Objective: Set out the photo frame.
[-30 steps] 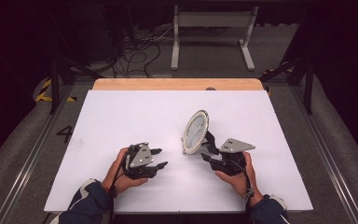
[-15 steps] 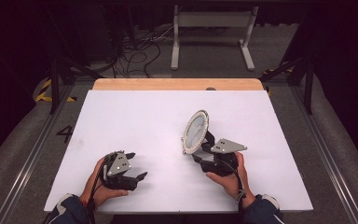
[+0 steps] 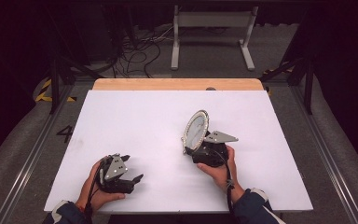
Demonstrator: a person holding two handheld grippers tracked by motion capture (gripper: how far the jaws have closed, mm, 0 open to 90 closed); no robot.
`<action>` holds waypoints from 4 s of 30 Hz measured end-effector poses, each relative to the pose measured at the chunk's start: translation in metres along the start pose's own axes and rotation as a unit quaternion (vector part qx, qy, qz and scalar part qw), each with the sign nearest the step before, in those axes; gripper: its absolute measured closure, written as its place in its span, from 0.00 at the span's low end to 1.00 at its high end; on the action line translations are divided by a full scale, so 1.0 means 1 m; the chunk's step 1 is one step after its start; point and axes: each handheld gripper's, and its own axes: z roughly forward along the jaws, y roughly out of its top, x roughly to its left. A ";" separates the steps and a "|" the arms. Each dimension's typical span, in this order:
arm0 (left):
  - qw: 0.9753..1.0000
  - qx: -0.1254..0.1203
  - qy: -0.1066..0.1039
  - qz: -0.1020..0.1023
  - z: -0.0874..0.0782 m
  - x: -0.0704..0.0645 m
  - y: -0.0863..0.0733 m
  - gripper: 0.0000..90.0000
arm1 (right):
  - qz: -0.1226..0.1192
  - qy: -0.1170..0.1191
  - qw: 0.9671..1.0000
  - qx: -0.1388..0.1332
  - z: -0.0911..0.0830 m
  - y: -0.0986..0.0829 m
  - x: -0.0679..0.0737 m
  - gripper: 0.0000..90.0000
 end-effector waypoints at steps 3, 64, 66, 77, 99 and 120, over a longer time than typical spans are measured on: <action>1.000 0.001 0.007 -0.003 -0.001 0.000 -0.002 0.21 | 0.013 -0.005 1.000 -0.008 0.009 0.000 0.002 0.46; 0.997 -0.019 -0.074 0.015 0.064 0.016 0.064 0.23 | 0.026 0.073 0.996 0.039 -0.005 -0.009 -0.014 0.87; 0.996 -0.018 -0.081 0.017 0.067 0.016 0.068 0.23 | 0.024 0.078 0.996 0.046 -0.006 -0.008 -0.015 0.88; 0.993 -0.035 -0.111 -0.007 0.090 0.024 0.095 0.21 | 0.002 0.041 0.998 0.042 -0.013 -0.007 -0.008 0.71; 0.983 -0.081 -0.164 -0.020 0.128 0.031 0.119 0.44 | -0.032 -0.015 0.999 -0.037 -0.067 -0.004 -0.003 0.85; 0.981 -0.070 -0.181 -0.002 0.118 0.029 0.117 0.61 | -0.012 -0.018 0.999 -0.039 -0.069 -0.004 -0.017 0.89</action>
